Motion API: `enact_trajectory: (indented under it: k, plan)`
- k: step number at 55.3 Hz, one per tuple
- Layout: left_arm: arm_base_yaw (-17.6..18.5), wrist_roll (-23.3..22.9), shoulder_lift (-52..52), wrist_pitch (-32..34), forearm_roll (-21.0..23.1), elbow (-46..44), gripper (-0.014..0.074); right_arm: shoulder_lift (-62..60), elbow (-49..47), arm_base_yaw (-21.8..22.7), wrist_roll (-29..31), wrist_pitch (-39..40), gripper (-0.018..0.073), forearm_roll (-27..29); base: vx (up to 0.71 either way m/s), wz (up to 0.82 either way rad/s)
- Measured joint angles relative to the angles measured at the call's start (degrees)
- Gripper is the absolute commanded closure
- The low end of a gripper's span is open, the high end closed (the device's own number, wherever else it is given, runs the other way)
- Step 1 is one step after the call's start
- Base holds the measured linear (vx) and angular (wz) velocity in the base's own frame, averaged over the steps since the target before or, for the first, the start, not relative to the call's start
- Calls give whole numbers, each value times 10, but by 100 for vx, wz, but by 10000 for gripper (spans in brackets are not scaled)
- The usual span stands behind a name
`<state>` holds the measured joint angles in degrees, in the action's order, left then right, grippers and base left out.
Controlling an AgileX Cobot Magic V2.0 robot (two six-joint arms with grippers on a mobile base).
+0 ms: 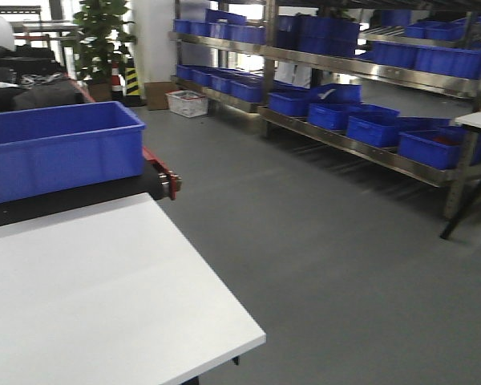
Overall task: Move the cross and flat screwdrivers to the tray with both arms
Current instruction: 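Drive the base away from the table holding both screwdrivers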
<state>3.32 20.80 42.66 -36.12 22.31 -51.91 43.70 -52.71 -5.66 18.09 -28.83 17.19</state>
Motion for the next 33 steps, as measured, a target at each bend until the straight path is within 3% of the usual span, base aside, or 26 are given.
enact_trajectory:
  k: [33]
  plan:
    - [0, 0, 0, 0, 0, 0, 599, -1, 0, 0, 0, 0, 567, 0, -4, -61]
